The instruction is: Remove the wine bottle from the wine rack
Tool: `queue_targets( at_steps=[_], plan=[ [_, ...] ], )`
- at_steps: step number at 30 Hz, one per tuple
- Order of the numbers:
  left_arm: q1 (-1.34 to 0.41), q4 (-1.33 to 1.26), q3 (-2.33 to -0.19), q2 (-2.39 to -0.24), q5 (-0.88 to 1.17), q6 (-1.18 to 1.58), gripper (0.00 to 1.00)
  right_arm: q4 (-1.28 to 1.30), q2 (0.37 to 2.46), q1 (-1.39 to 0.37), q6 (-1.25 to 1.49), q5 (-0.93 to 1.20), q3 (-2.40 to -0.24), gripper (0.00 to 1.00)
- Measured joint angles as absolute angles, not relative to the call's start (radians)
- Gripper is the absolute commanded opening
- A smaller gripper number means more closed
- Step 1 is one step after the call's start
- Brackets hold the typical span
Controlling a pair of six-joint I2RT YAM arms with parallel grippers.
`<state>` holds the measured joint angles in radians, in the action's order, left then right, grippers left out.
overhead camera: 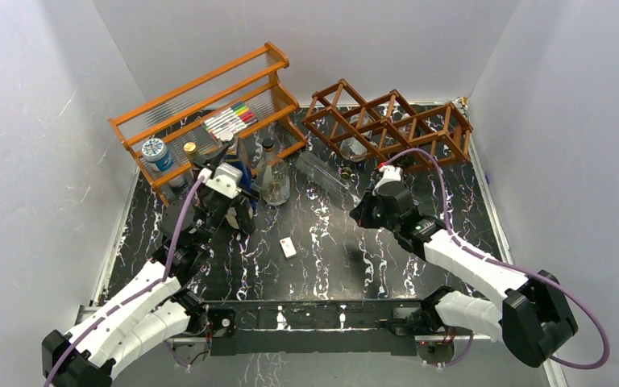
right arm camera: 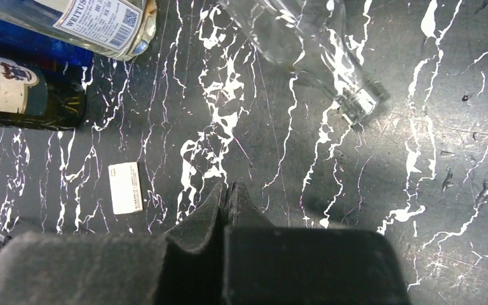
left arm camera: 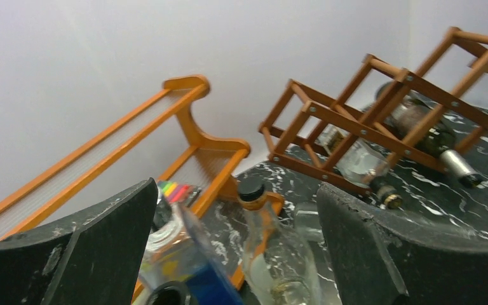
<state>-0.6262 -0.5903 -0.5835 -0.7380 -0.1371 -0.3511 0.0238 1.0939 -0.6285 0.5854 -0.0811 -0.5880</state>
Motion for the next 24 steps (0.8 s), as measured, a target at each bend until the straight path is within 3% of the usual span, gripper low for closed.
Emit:
queue_targets(
  at_steps=[4,6,8,11,15,24],
  plan=[
    [-0.634,-0.567,-0.587,-0.77,-0.071,-0.337,0.92,0.03,1.068,-0.628,0.567,-0.083,-0.588,0.01],
    [-0.637,-0.553,-0.587,-0.789,-0.049,-0.331,0.92,0.044,1.075,-0.628,0.559,-0.108,-0.593,0.23],
    [-0.637,-0.543,-0.587,-0.799,-0.037,-0.328,0.92,0.078,1.111,-0.625,0.542,-0.141,-0.621,0.58],
    [-0.638,-0.537,-0.587,-0.802,-0.028,-0.328,0.92,0.082,1.183,-0.611,0.499,-0.175,-0.667,0.89],
    [-0.646,-0.537,-0.587,-0.802,-0.025,-0.329,0.93,0.041,1.275,-0.569,0.422,-0.173,-0.701,0.97],
    [-0.678,-0.537,-0.587,-0.788,-0.025,-0.35,0.94,-0.172,1.451,-0.488,0.284,-0.026,-0.695,0.97]
  ],
)
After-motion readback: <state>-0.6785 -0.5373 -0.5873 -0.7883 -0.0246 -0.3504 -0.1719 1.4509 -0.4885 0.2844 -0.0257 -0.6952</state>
